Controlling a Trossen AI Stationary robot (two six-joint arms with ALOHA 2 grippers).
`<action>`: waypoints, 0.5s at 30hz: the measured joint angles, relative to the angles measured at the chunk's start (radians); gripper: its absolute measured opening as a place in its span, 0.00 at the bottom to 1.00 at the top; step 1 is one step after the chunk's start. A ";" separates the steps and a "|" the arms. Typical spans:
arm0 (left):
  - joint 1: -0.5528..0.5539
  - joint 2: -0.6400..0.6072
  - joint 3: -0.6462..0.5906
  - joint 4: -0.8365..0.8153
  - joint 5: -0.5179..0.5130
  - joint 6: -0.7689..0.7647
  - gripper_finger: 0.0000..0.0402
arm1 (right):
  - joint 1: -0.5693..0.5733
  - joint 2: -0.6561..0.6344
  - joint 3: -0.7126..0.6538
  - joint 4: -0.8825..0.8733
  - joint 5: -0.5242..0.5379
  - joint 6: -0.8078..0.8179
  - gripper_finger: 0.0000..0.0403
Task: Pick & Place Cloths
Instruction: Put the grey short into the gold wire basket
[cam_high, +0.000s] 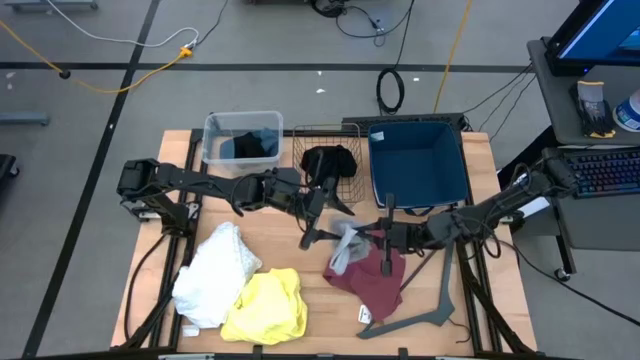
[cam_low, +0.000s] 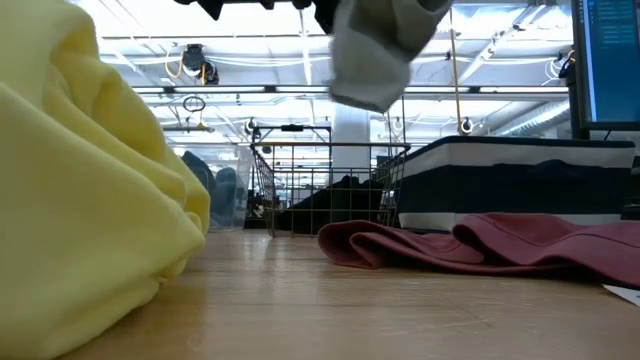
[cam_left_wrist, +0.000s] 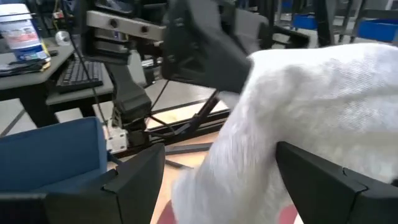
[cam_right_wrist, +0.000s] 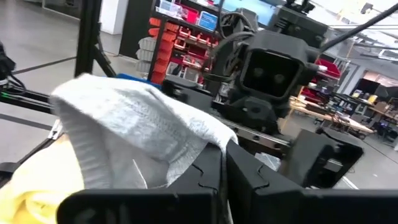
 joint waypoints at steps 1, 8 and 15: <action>0.000 0.000 0.000 0.000 0.006 0.000 0.77 | -0.004 0.000 0.000 0.000 0.000 0.000 0.00; 0.000 0.000 0.000 0.000 0.109 0.002 0.77 | -0.035 0.000 0.000 0.003 -0.081 0.001 0.00; -0.010 0.000 0.000 0.012 0.168 0.001 0.77 | -0.052 0.000 0.000 0.014 -0.079 -0.014 0.00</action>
